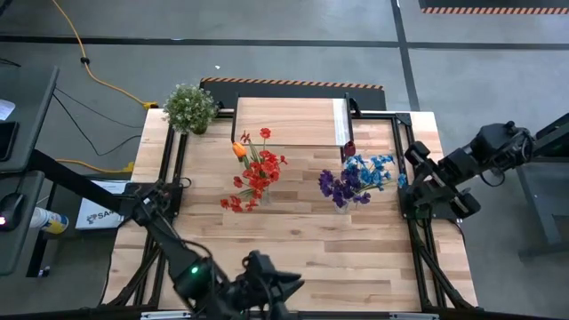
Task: Pick and place flowers into a vace then onto a shelf
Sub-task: Put the left transparent vase on the shelf
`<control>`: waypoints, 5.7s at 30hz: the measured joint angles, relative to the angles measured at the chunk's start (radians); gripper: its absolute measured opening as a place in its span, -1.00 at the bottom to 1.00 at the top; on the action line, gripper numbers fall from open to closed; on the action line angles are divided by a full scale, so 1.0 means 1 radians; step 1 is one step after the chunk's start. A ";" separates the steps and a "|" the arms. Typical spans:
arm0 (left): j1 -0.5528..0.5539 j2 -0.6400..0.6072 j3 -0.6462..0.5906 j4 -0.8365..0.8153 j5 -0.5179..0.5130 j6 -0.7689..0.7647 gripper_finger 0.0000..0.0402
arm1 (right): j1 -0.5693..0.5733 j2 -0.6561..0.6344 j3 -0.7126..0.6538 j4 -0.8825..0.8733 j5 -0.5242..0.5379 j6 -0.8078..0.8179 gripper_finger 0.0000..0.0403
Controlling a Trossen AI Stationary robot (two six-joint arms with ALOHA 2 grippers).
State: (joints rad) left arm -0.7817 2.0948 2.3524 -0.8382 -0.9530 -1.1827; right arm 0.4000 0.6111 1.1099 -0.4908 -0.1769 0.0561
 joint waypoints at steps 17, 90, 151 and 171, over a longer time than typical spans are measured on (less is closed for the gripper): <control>-0.110 0.038 -0.129 -0.323 0.254 -0.630 -0.48 | 0.000 0.002 0.000 0.002 0.010 0.000 -0.43; 0.050 0.034 -0.776 -0.364 -0.131 -0.707 0.68 | 0.000 0.004 0.000 0.002 0.116 0.007 -0.43; 0.326 0.035 -0.968 -0.410 -0.405 -0.733 0.71 | 0.000 0.004 0.000 -0.009 0.107 0.013 -0.43; 0.330 0.035 -0.968 -0.378 -0.465 -0.679 0.71 | 0.000 0.004 0.000 -0.046 0.107 0.007 -0.43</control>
State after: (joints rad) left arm -0.4515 2.1300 1.3842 -1.2163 -1.4181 -1.8616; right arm 0.3998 0.6149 1.1097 -0.5365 -0.0704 0.0635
